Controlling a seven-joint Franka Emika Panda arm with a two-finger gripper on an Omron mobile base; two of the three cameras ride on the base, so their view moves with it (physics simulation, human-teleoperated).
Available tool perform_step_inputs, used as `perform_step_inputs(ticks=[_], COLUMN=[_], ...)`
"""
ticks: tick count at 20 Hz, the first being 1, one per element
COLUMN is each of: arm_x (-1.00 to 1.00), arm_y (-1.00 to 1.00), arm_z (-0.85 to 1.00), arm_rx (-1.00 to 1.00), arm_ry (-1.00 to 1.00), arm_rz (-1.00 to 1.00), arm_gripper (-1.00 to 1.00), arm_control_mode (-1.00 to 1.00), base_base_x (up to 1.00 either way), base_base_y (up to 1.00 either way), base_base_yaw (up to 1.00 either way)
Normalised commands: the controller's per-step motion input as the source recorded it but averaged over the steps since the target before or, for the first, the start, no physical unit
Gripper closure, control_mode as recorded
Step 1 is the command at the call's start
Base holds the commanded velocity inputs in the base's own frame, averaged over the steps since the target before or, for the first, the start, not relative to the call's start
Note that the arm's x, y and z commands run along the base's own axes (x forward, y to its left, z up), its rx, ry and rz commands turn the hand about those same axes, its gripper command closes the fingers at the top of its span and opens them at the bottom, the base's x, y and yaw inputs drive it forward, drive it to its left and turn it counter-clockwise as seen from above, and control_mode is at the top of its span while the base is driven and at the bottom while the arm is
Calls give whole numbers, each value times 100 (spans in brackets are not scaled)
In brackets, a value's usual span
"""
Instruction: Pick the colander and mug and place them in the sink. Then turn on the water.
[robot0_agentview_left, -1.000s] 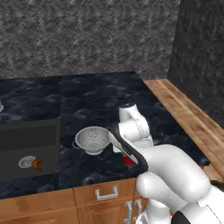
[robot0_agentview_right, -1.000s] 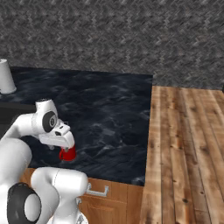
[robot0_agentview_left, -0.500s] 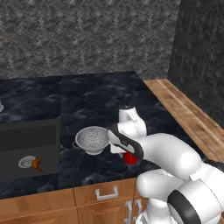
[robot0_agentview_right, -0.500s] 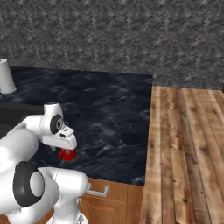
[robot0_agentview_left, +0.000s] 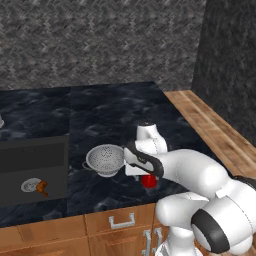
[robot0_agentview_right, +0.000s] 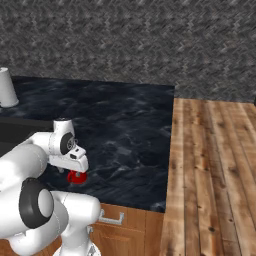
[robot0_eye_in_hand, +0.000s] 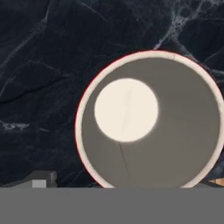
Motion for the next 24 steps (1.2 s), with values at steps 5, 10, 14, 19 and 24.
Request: perform_step_inputs(ticks=[5, 10, 14, 19, 24], arm_x=[-7, -32, -4, 17, 5], arm_y=[3, 0, 0, 0, 4], arm_z=[-8, -15, -5, 4, 8], arm_rx=[0, 0, 0, 0, -1], arm_ry=[0, 2, 11, 6, 0], arm_rz=[-2, -7, -11, -11, -10], arm_gripper=[-100, -100, -100, -100, -100], arm_control_mode=[-100, -100, -100, -100, -100], base_base_x=[0, 0, 0, 0, 0], base_base_y=[0, 0, 0, 0, 0], base_base_yaw=[0, 0, 0, 0, 0])
